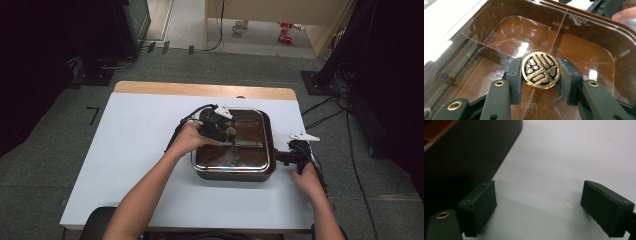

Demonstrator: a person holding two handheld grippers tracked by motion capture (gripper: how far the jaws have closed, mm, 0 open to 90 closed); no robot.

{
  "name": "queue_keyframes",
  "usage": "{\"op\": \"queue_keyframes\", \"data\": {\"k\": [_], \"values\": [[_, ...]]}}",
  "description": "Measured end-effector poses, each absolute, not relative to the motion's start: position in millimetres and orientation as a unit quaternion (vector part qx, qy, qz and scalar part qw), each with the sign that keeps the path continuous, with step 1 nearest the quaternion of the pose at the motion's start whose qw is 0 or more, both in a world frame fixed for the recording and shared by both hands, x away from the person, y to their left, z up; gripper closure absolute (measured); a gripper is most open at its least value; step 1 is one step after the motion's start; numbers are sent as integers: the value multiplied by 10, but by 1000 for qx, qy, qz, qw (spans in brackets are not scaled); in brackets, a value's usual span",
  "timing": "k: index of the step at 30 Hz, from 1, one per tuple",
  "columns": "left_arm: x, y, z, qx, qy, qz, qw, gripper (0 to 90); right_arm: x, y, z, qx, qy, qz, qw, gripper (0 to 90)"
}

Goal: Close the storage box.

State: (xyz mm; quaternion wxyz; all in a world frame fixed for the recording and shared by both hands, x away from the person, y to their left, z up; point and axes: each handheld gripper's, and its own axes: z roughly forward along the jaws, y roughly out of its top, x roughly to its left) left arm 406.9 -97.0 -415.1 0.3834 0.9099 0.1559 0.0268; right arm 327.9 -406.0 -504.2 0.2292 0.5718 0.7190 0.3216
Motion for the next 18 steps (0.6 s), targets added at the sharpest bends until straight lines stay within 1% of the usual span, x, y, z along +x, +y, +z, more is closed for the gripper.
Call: {"op": "queue_keyframes", "data": {"k": [10, 12, 18], "values": [[4025, -1164, -4166, 916, 150, 26, 372, 594, 3278, -4060, -5041, 572, 719, 322, 229, 127], [4028, -1178, -4179, 917, 157, 18, 368, 593, 3278, -4060, -5042, 572, 719, 322, 229, 127], [4050, -1153, -4213, 910, 164, 7, 382, 586, 3278, -4059, -5041, 572, 719, 322, 229, 127]]}}
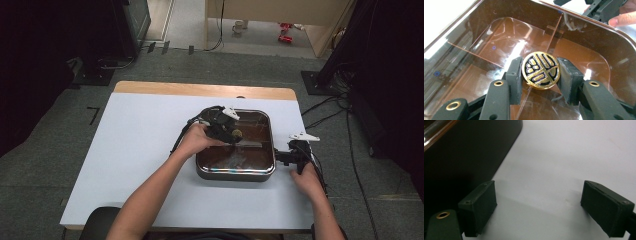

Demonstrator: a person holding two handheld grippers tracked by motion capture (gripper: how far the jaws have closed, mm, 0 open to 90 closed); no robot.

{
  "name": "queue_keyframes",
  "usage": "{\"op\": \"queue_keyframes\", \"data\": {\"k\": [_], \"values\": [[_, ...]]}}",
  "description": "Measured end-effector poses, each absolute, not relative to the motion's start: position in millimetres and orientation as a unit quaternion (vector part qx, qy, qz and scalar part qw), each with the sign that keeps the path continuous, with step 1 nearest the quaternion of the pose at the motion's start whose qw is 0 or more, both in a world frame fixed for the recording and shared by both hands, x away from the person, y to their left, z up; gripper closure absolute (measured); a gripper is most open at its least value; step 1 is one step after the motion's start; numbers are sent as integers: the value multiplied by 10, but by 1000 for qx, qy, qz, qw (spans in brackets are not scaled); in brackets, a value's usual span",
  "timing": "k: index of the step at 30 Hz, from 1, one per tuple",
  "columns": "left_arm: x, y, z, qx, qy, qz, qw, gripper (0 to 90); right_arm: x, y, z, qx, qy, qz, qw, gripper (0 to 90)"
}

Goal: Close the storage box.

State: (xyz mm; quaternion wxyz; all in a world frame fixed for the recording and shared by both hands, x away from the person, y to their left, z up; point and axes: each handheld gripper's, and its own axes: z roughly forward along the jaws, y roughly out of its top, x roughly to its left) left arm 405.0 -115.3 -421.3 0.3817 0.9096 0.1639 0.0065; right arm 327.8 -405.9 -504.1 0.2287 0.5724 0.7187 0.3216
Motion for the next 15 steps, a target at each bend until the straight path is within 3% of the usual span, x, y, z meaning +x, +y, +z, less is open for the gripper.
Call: {"op": "queue_keyframes", "data": {"k": [15], "values": [[4062, -1007, -4156, 899, 203, 10, 387, 382, 3278, -4059, -5041, 573, 719, 322, 229, 127]]}}
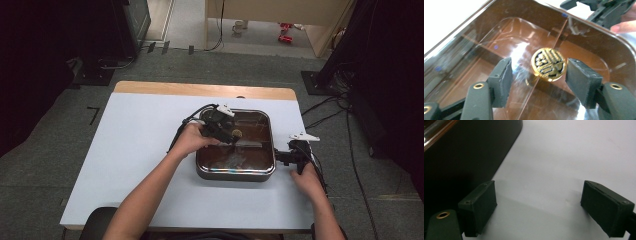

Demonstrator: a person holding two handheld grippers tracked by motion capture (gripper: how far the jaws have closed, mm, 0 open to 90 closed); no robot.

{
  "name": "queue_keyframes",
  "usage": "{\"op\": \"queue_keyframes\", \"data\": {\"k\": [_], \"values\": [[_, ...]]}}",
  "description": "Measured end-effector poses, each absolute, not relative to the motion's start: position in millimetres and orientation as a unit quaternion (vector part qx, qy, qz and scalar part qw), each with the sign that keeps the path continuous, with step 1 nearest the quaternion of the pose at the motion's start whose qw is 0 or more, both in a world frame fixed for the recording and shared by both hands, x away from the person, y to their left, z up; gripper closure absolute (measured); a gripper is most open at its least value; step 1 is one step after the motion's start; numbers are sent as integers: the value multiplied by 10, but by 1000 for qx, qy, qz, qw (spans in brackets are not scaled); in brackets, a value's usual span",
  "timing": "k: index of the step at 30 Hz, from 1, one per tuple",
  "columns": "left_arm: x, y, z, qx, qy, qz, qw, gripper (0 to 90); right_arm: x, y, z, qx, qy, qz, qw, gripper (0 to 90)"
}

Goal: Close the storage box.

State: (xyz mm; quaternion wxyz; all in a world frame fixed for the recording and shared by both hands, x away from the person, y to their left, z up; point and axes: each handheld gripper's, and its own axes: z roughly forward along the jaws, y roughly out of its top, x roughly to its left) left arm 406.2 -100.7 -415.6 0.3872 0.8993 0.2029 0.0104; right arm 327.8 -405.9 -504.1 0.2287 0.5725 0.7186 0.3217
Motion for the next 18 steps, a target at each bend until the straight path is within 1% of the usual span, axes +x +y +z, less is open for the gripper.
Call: {"op": "queue_keyframes", "data": {"k": [4, 8, 11, 18], "values": [[4054, -912, -4129, 896, 218, 6, 387, 359, 3278, -4059, -5041, 573, 719, 322, 229, 127], [4021, -805, -4095, 885, 232, 4, 404, 343, 3278, -4059, -5041, 573, 719, 322, 229, 127], [3993, -737, -4075, 880, 238, 7, 410, 318, 3278, -4060, -5041, 572, 719, 322, 229, 127], [3894, -590, -4012, 873, 249, 28, 417, 290, 3278, -4060, -5041, 572, 719, 322, 229, 127]]}}
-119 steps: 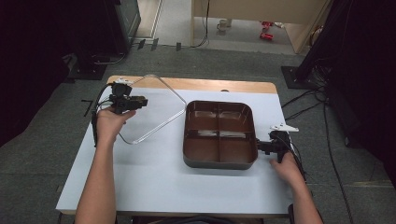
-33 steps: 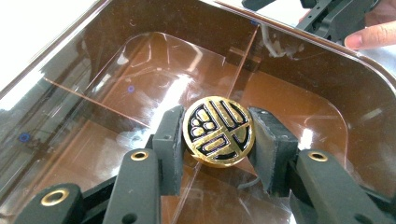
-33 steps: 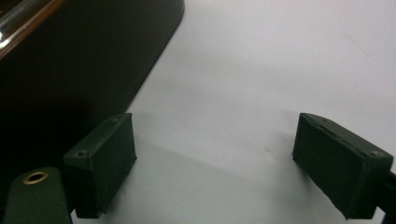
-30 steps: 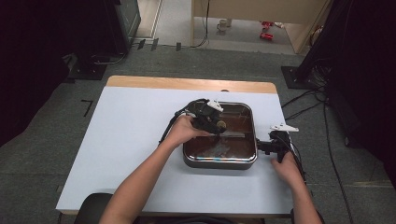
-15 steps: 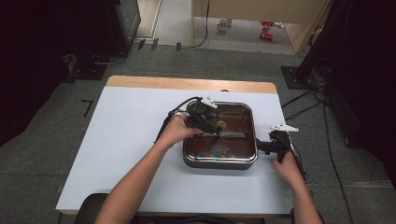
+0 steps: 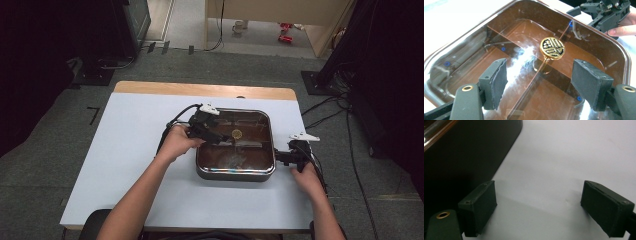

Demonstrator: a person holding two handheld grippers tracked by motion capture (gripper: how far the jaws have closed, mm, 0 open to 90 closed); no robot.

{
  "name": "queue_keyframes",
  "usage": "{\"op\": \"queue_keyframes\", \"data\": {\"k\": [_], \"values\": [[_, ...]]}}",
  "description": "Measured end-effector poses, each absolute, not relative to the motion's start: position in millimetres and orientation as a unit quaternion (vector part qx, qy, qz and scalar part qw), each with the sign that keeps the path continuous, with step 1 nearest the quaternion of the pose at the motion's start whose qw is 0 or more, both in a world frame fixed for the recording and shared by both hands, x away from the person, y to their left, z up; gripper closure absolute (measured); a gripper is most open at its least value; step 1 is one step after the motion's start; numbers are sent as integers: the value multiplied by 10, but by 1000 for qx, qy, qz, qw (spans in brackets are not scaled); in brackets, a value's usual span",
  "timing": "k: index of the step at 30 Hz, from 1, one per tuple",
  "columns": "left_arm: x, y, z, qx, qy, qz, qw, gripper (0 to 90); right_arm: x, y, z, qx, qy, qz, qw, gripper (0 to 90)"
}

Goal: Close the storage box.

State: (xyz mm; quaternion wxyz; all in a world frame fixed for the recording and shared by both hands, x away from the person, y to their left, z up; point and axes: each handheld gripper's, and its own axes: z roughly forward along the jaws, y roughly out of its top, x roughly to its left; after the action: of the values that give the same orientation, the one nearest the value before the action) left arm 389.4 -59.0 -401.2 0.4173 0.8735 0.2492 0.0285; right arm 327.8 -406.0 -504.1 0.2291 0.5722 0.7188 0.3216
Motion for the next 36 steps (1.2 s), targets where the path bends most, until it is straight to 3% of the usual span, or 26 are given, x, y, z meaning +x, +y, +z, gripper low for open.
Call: {"op": "queue_keyframes", "data": {"k": [36], "values": [[3474, 234, -4033, 837, 329, 88, 429, 274, 3278, -4061, -5041, 572, 719, 322, 229, 127]]}}
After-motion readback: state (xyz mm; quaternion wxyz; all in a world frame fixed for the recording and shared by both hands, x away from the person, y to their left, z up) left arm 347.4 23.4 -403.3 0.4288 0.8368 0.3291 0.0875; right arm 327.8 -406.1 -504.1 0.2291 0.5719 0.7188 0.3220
